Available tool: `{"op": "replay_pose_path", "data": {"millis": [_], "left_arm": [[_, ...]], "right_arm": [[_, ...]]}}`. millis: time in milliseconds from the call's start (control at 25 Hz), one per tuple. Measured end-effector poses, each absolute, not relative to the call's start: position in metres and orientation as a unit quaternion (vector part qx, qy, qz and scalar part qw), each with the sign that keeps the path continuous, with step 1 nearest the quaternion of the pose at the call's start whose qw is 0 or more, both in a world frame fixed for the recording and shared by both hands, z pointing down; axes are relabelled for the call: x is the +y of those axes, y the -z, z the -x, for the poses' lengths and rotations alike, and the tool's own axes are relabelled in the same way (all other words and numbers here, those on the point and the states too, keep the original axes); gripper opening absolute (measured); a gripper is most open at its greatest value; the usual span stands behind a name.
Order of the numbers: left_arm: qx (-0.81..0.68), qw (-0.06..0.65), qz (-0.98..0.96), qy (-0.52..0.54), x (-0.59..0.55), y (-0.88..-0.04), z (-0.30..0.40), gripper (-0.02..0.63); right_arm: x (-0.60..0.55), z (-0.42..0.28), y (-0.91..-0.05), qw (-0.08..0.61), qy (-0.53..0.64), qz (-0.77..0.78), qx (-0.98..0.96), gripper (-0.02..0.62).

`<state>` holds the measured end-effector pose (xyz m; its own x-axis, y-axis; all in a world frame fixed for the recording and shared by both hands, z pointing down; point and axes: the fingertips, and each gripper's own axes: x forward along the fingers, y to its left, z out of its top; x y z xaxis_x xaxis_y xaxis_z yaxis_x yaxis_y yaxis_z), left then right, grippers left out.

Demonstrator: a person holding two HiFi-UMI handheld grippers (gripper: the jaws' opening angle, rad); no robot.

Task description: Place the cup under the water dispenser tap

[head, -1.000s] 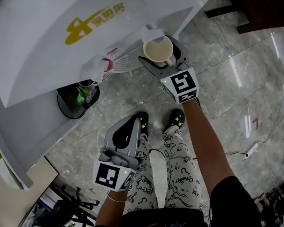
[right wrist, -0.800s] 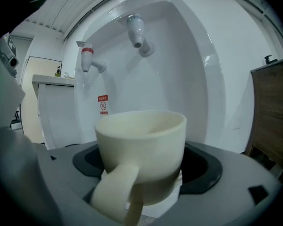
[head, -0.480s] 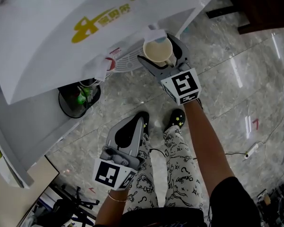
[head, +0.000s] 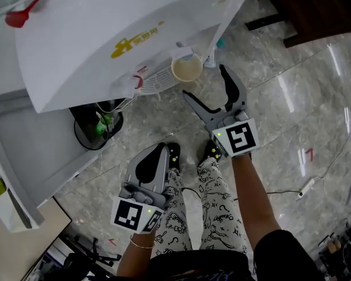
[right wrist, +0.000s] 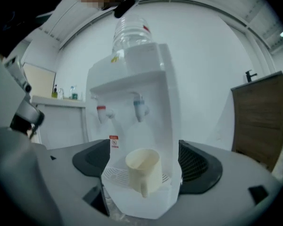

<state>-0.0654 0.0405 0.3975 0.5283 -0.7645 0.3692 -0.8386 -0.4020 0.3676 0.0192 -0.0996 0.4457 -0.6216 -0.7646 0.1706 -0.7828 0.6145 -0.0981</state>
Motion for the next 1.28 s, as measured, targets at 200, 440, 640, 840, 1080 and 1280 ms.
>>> {"op": "replay_pose_path", "data": {"millis": [200,440,640,840,1080,1280], "left_arm": [[-0.479,0.234,-0.845,-0.052,0.030,-0.332,0.067,-0.012],[-0.384,0.179,-0.902,-0.077,0.064,-0.202,0.021,-0.012],[-0.389,0.132,-0.909,-0.063,0.075,-0.120,0.017,-0.012],[-0.388,0.114,-0.913,-0.054,0.089,-0.098,0.011,-0.012],[-0.389,0.106,-0.913,-0.064,0.094,-0.093,0.010,-0.012],[-0.399,0.106,-0.909,-0.066,0.086,-0.093,0.017,-0.012]], "right_arm": [[-0.044,-0.060,-0.349,-0.029,-0.194,-0.434,-0.879,0.415],[0.025,-0.094,-0.197,-0.043,-0.209,-0.431,-0.877,0.015],[0.056,-0.086,-0.132,0.009,-0.199,-0.418,-0.886,0.014],[0.078,-0.072,-0.110,-0.004,-0.204,-0.400,-0.893,0.014],[0.096,-0.069,-0.104,0.002,-0.201,-0.386,-0.900,0.014],[0.092,-0.065,-0.103,0.004,-0.197,-0.382,-0.903,0.014]]}}
